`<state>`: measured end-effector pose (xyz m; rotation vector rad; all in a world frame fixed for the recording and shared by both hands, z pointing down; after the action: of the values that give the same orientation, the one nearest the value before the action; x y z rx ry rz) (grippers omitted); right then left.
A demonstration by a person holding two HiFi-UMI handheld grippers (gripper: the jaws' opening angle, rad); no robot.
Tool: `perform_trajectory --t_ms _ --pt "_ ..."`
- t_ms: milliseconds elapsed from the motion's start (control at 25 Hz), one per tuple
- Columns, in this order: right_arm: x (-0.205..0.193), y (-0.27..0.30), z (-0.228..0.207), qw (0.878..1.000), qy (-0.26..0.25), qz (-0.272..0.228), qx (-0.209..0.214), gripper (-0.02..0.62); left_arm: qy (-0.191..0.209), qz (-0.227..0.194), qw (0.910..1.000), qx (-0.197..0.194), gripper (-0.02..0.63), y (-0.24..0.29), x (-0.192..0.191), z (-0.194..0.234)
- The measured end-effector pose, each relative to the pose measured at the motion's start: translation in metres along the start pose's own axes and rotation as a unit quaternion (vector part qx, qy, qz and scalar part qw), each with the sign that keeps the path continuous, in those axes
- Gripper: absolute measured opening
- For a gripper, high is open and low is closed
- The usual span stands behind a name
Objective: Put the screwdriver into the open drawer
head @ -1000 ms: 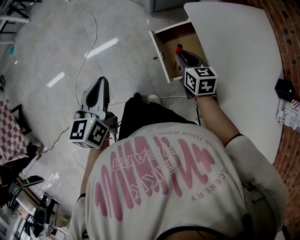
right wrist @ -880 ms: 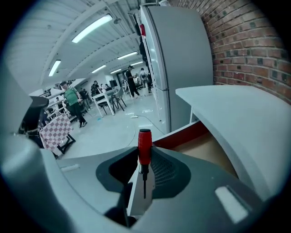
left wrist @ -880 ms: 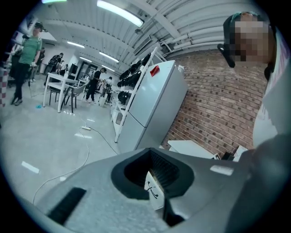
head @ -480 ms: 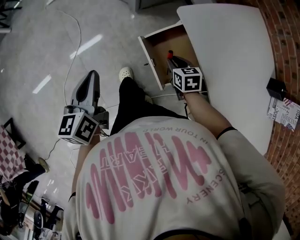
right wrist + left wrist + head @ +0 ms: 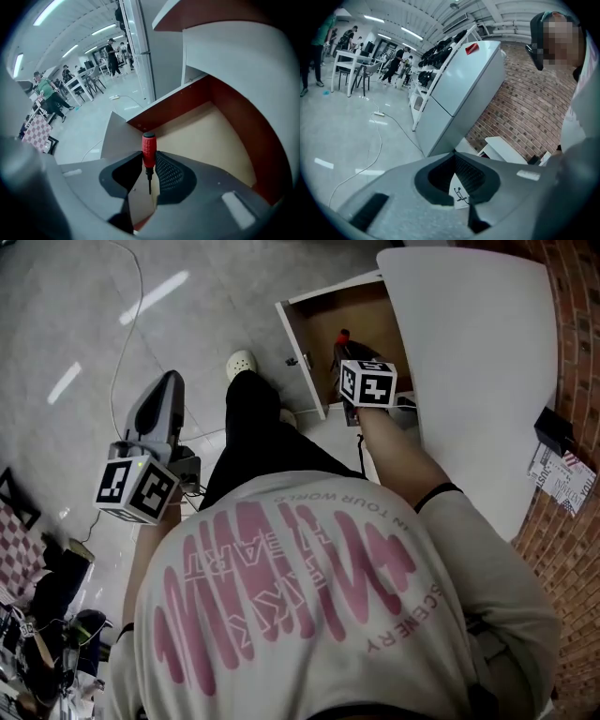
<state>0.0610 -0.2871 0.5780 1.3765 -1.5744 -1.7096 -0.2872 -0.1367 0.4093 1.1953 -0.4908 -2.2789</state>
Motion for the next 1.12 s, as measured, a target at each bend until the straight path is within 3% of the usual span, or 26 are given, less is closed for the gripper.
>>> perform_trajectory --t_ms 200,480,1120 --pt "0.002 0.031 -0.004 0.999 0.002 0.037 0.004 0.1 0.001 0.014 0.9999 0.001 0.005 0.01 0.001 0.016" --pt "0.01 0.062 -0.004 0.999 -0.004 0.048 -0.001 0.094 -0.002 0.024 0.9996 0.017 0.005 0.013 -0.005 0.043" --pt "0.0 0.076 -0.003 0.994 -0.032 0.104 -0.008 0.091 -0.007 0.035 0.9989 0.03 0.005 0.006 -0.014 0.046"
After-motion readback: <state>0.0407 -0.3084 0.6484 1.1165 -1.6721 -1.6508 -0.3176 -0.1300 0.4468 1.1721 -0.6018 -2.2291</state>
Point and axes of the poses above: the fingertips, and each gripper's own axes: y forward along the fingers, z to its left, x out of its top, the point moved 10 cm from there along -y, backward along the fingers, and after that the axes turned 4 degrees about z, right-handed, at the moved point
